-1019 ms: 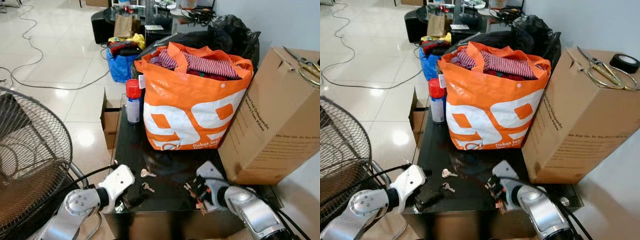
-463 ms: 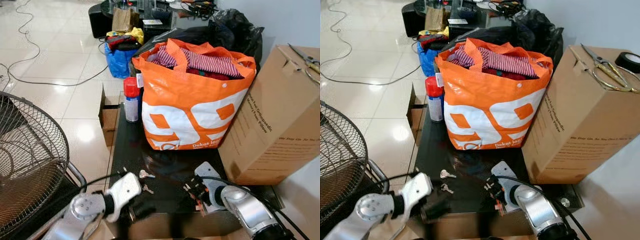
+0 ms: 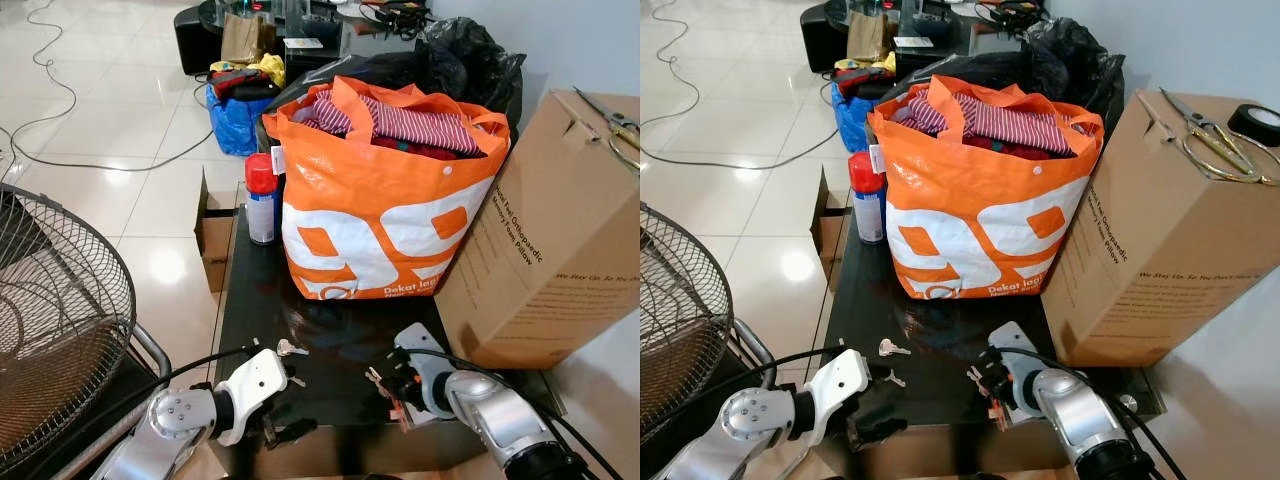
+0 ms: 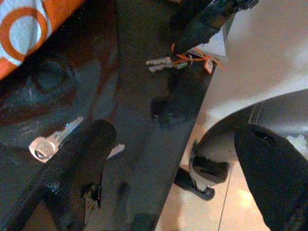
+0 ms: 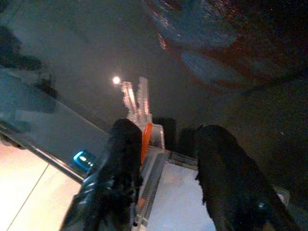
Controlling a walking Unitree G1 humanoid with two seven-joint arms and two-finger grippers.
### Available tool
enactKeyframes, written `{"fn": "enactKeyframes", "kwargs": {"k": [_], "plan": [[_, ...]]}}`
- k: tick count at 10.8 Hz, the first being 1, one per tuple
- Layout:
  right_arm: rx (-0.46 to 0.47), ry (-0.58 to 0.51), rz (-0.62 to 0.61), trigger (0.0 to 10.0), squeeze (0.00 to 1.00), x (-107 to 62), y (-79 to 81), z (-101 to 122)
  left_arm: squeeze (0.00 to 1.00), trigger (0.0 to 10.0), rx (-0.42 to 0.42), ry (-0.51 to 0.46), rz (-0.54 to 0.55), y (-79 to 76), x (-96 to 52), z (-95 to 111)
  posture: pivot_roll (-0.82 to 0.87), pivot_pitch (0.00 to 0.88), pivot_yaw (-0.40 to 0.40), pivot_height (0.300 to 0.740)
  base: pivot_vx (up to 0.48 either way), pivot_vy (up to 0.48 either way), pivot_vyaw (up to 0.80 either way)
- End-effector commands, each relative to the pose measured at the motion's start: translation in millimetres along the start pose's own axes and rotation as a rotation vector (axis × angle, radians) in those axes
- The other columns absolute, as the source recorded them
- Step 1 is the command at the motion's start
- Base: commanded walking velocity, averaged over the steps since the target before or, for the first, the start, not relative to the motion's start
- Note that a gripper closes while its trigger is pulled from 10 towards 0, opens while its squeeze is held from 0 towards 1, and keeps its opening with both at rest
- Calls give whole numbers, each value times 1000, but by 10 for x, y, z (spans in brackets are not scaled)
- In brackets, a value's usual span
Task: Hang keys on a hook
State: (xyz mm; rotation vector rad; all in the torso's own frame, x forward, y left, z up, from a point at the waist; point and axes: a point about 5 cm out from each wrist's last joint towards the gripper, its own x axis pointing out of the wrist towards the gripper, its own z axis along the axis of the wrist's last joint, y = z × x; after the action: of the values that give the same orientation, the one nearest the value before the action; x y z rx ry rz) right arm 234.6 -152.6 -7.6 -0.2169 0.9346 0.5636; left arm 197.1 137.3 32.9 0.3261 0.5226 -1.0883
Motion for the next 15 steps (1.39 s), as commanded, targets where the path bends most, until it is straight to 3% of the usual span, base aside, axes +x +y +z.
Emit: {"fn": "enactKeyframes", "kwargs": {"k": [1, 2, 3, 4, 11, 15], "plan": [[14, 29, -10, 3294, 0, -9, -44, -69, 0, 10000, 16, 2, -8, 8, 30, 20, -46, 5, -96, 740, 0, 0, 0], [8, 41, -4, 3333, 0, -1, -39, -95, 0, 10000, 18, 1, -7, 19, 26, 27, -45, 4, -95, 740, 0, 0, 0], [10, 50, -7, 1137, 0, 8, -42, -99, 0, 10000, 20, 0, -6, 29, 22, 29, -44, 3, -96, 740, 0, 0, 0], [1, 70, -8, 0, 0, 19, -40, -122, 0, 10000, 21, 1, -5, 34, 22, 28, -41, 4, -98, 740, 0, 0, 0], [-4, 83, -3, 0, 0, 28, -47, -140, 0, 10000, 34, -8, -2, 37, -29, 107, -39, 3, -104, 740, 0, 0, 0], [70, -136, -17, 0, 0, 6, -78, 200, 0, 10000, 43, -18, 4, 52, -64, 196, -35, 2, -109, 740, 0, 0, 0]]}}
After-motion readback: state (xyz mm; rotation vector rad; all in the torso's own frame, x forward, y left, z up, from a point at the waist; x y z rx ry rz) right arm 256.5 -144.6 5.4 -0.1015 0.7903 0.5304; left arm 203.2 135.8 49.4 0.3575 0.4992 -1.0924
